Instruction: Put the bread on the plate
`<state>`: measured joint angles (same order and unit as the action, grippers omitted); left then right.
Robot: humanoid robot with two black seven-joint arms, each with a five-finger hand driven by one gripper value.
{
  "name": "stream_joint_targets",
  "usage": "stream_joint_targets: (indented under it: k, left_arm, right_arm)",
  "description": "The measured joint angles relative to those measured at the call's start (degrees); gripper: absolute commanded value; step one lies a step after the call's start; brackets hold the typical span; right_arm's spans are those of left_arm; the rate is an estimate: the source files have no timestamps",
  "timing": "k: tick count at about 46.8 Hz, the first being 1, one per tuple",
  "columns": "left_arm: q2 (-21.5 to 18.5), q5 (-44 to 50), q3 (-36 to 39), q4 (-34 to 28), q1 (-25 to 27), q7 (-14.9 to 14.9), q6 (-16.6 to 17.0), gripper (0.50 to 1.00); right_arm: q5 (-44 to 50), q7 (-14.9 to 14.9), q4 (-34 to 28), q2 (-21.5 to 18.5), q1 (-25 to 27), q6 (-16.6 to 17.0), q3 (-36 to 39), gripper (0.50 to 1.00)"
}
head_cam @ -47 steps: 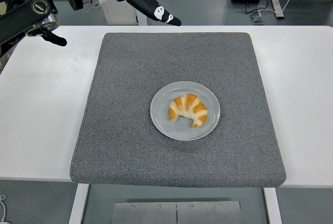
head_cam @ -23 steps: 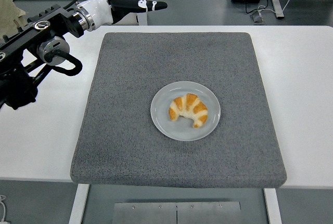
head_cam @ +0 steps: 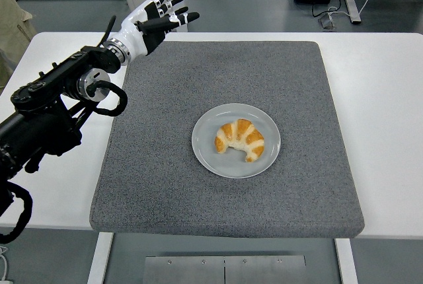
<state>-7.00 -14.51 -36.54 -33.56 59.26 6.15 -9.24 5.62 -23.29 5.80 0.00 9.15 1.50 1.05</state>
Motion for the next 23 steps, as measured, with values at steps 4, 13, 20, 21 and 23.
stream_joint_targets:
  k: [4, 13, 20, 21, 23]
  left_arm:
    - [1.8, 0.0, 0.0, 3.5, 0.0, 1.9, 0.0, 0.972]
    - [4.0, 0.8, 0.1, 7.2, 0.0, 4.1, -0.1, 0.972]
    - [5.4, 2.1, 0.2, 10.3, 0.0, 4.2, -0.2, 0.972]
    - [5.5, 2.2, 0.1, 10.6, 0.0, 4.2, -0.2, 0.974]
    - [5.7, 2.7, 0.1, 11.0, 0.0, 4.2, -0.1, 0.974]
  right_arm:
    - [0.0, 0.0, 0.0, 0.0, 0.0, 0.0, 0.0, 1.0]
    - [0.0, 0.0, 0.0, 0.0, 0.0, 0.0, 0.0, 1.0]
    - [0.0, 0.0, 0.0, 0.0, 0.0, 0.0, 0.0, 1.0]
    - [0.0, 0.0, 0.0, 0.0, 0.0, 0.0, 0.0, 1.0]
    - [0.0, 0.0, 0.0, 0.0, 0.0, 0.0, 0.0, 1.0]
